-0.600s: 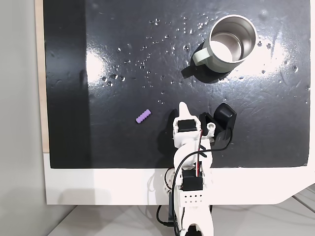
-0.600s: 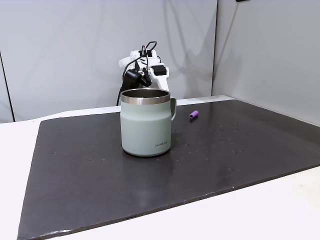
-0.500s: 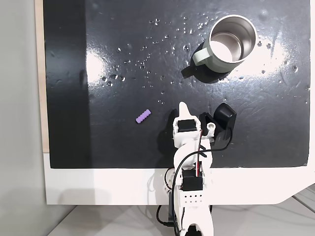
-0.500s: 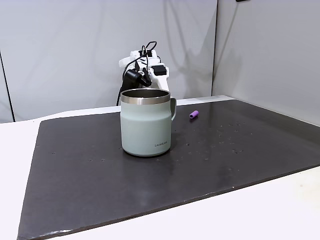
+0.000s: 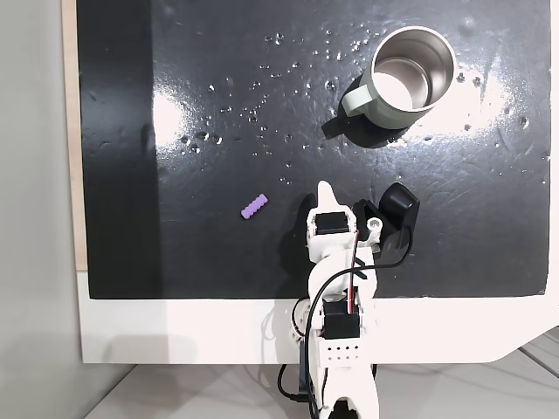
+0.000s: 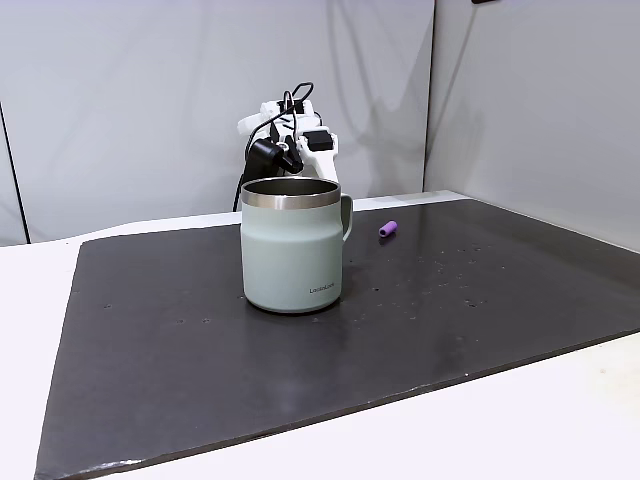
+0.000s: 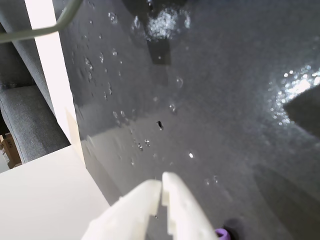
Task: Grasp a pengrip and put it in the cup.
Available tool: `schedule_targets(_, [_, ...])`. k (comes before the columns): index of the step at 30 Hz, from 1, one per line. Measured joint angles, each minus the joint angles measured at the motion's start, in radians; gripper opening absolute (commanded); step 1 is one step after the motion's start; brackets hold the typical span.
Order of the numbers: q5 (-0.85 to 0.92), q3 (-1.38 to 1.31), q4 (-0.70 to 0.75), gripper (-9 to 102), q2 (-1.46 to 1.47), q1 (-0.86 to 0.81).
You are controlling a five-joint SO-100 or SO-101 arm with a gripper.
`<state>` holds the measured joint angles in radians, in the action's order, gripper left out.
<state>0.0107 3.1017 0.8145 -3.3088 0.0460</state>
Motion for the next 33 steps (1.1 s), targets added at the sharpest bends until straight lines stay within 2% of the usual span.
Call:
schedule_targets(4, [0.048,-0.003,0.009,0,0.0,0.008])
schedule_targets(10, [0.115,-0.112,0.158,0,-0.002,0.104])
schedule_targets(13, [0.153,-0.155,0.173,0,0.018,0.149])
schedule_targets(18, [0.198,-0.264,0.184,0,0.195,0.166])
schedule_targets(25, [0.202,-0.581,0.304,1,0.566,0.216])
schedule_targets(33, [0.215,-0.807,0.347,13,0.907,0.273])
